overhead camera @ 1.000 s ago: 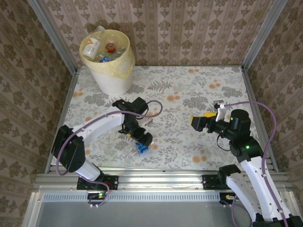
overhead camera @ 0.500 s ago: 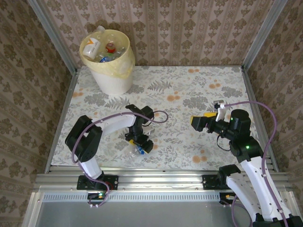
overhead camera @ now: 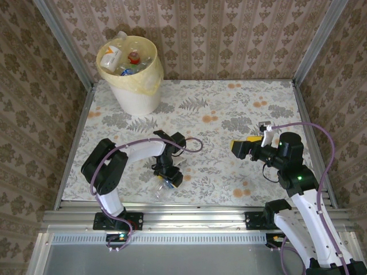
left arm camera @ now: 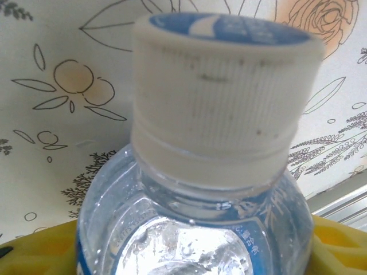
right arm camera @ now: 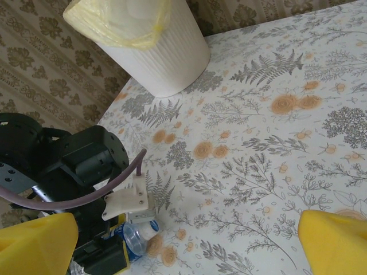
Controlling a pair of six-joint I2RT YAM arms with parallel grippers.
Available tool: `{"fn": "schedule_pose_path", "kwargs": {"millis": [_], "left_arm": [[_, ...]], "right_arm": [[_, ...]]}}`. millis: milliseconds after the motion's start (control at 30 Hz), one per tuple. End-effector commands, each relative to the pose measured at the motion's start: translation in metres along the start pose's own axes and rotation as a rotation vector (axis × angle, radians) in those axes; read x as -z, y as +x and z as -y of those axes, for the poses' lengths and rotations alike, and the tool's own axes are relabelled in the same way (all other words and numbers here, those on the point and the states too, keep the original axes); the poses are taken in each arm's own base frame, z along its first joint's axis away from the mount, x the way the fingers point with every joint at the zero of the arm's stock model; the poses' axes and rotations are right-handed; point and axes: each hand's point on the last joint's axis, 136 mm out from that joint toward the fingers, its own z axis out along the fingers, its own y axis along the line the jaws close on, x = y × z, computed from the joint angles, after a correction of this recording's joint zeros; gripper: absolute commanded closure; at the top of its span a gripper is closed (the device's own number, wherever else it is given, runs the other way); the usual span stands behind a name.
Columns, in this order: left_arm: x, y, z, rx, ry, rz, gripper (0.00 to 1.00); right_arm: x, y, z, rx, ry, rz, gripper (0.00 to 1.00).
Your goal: Throw the plastic bottles in the bin
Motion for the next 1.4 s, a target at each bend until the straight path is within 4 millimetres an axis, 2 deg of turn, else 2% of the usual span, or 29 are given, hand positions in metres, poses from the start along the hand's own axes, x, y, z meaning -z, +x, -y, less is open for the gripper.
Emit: {"fn": "schedule_pose_path", "kwargs": {"millis": [0, 133, 267, 400, 633, 867, 1167, 1367], "left_arm": [[0.003, -0.005, -0.001, 0.003, -0.004, 0.033, 0.37], [0.022, -0.015, 0.004, -0.008, 0.012, 0.103, 0.40], [0.052, -0.029, 0.011, -0.018, 0.031, 0.220, 0.43], [0.095, -0.046, 0.020, -0.033, 0.060, 0.380, 0.43], [0.188, -0.071, 0.031, -0.069, 0.116, 0.703, 0.49], [0.270, -0.078, 0.018, -0.054, 0.140, 1.027, 0.51], [0.345, -0.069, -0.008, -0.032, 0.063, 1.348, 0.52], [0.390, -0.065, -0.025, -0.024, -0.009, 1.495, 0.51]], "right_arm": [[0.003, -0.011, -0.009, 0.018, -0.025, 0.031, 0.00], [0.002, -0.010, -0.008, 0.014, -0.024, 0.030, 0.00], [0.002, -0.010, -0.008, 0.008, -0.023, 0.028, 0.00], [0.003, -0.011, -0.008, 0.010, -0.019, 0.032, 0.00], [0.004, -0.011, -0.009, 0.013, -0.020, 0.031, 0.00], [0.005, -0.010, -0.009, 0.017, -0.021, 0.030, 0.00], [0.008, -0.013, -0.020, 0.046, -0.072, 0.056, 0.00], [0.012, -0.016, -0.027, 0.067, -0.104, 0.074, 0.00]]}}
